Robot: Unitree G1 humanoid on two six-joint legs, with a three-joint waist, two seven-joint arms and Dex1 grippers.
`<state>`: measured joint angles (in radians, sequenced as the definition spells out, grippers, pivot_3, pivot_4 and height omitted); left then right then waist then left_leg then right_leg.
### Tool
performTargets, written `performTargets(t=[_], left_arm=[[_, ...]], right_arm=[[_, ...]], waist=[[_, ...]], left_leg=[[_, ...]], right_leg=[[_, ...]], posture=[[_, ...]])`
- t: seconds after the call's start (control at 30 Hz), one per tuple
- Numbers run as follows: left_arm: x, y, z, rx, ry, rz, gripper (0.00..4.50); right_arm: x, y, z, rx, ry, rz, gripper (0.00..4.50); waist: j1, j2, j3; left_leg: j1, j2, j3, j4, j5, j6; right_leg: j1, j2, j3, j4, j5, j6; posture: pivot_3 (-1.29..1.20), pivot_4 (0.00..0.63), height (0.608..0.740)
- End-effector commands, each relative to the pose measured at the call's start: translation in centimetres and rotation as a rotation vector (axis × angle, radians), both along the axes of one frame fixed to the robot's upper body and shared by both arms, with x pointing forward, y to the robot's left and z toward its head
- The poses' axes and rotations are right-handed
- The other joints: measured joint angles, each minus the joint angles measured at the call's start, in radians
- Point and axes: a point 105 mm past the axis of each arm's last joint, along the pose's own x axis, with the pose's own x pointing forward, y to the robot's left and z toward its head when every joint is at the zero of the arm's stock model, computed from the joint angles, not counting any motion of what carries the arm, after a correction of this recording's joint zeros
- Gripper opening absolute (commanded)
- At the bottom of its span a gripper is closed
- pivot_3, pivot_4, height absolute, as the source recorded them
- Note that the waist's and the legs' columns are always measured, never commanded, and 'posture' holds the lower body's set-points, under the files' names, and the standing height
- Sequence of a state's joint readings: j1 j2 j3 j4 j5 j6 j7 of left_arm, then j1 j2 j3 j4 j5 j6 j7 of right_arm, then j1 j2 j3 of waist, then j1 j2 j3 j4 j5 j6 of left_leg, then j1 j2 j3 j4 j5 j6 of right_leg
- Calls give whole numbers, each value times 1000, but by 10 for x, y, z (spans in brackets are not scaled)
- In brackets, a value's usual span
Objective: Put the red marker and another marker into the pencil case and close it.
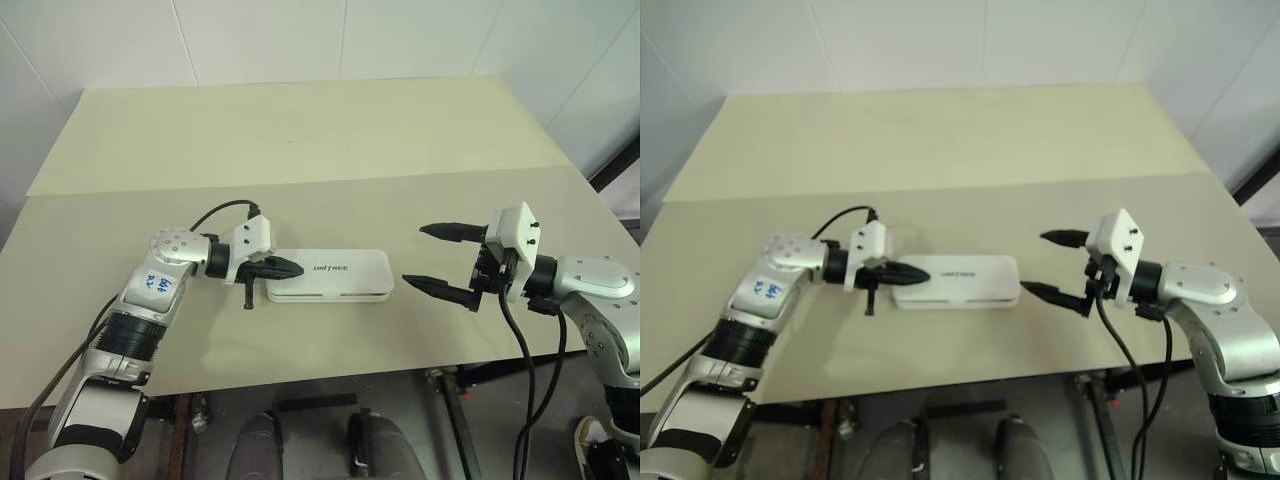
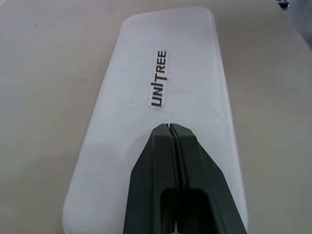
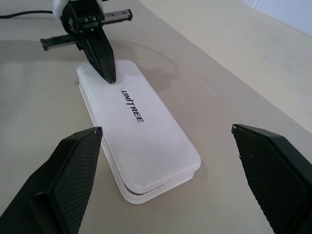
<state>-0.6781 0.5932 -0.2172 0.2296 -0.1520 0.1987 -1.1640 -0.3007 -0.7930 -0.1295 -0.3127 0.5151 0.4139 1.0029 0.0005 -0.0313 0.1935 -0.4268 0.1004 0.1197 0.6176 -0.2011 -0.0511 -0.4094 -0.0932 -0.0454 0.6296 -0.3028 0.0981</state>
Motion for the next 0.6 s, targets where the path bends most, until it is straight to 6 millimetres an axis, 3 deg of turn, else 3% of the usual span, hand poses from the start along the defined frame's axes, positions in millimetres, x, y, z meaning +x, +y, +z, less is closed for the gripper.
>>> performTargets(t=[0.03,0.5,0.6], left_arm=[[4,-11,0,54,0,-8,37],[-5,-26,-11,138,62,-39,37],[-4,-32,2,41,40,-32,37]], right_arm=[[-4,4,10,14,-57,13,4500],[-6,8,10,36,-73,2,4500],[-5,9,9,41,-72,4,4500]], waist=[[0,0,0],[-1,0,0],[-1,0,0]], left_leg=[[0,0,0,0,0,0],[0,0,-1,4,0,0],[0,0,-1,4,0,0]], right_leg=[[0,0,0,0,0,0],[1,0,0,3,0,0],[1,0,0,3,0,0]], posture=[[0,150,740],[0,150,740],[0,150,740]])
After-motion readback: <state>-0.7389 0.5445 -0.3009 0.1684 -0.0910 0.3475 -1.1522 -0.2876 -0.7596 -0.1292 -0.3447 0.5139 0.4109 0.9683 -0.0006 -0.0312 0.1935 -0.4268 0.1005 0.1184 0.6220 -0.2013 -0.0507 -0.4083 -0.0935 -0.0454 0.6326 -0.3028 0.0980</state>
